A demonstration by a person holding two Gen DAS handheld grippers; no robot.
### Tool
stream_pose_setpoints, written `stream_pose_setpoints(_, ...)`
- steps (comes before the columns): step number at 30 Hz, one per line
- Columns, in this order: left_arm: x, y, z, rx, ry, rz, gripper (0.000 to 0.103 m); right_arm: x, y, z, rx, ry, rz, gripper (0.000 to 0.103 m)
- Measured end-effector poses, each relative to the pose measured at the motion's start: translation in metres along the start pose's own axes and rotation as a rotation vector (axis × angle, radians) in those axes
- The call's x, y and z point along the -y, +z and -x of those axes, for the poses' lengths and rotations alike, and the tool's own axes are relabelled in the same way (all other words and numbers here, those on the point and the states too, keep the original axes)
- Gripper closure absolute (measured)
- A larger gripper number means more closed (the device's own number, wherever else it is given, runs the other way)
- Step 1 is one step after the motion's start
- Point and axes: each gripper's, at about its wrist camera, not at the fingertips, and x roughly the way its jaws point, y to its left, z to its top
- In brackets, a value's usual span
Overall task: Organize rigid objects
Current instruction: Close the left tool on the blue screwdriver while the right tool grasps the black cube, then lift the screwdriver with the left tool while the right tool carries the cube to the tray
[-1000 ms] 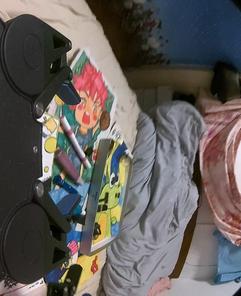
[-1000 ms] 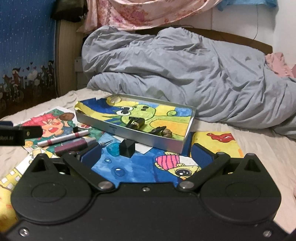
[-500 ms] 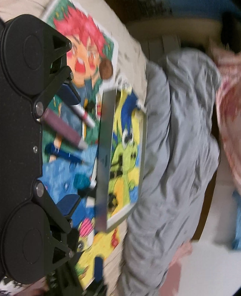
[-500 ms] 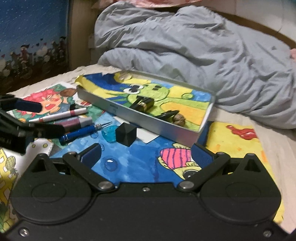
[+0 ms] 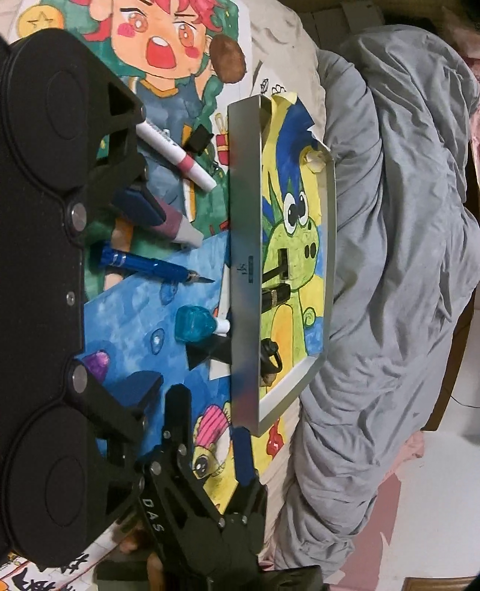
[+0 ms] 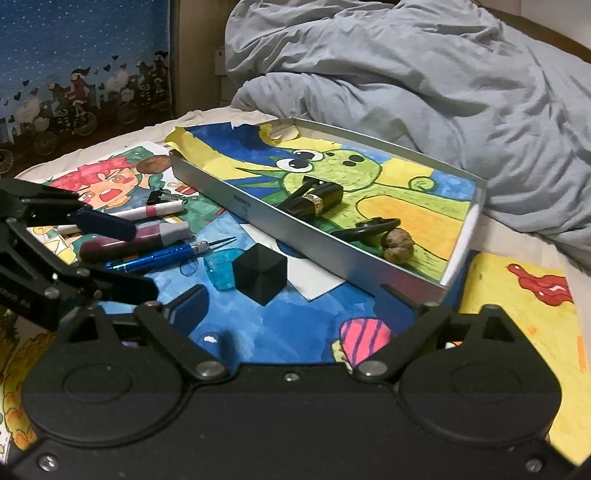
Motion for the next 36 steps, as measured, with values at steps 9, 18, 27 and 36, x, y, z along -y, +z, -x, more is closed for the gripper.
stream_pose_setpoints(9, -0.005, 0.008, -0.015, -0.062, 0.004, -0.009, 0.052, -0.006, 0.006, -0.014, -0.019, 0.06, 0.004, 0.04)
stream_pose_setpoints(18, -0.009, 0.011, -0.022, -0.112, 0.059, 0.006, 0.068, -0.011, 0.011, -0.032, -0.056, 0.107, 0.013, 0.053)
stream_pose_setpoints(27, 0.002, 0.02, -0.029, -0.16, 0.081, 0.012, 0.09, -0.01, 0.011, -0.034, -0.048, 0.108, -0.015, 0.075)
stream_pose_setpoints(36, 0.013, 0.023, -0.024, -0.206, 0.157, 0.062, 0.092, -0.016, 0.004, -0.01, -0.037, 0.091, -0.055, 0.075)
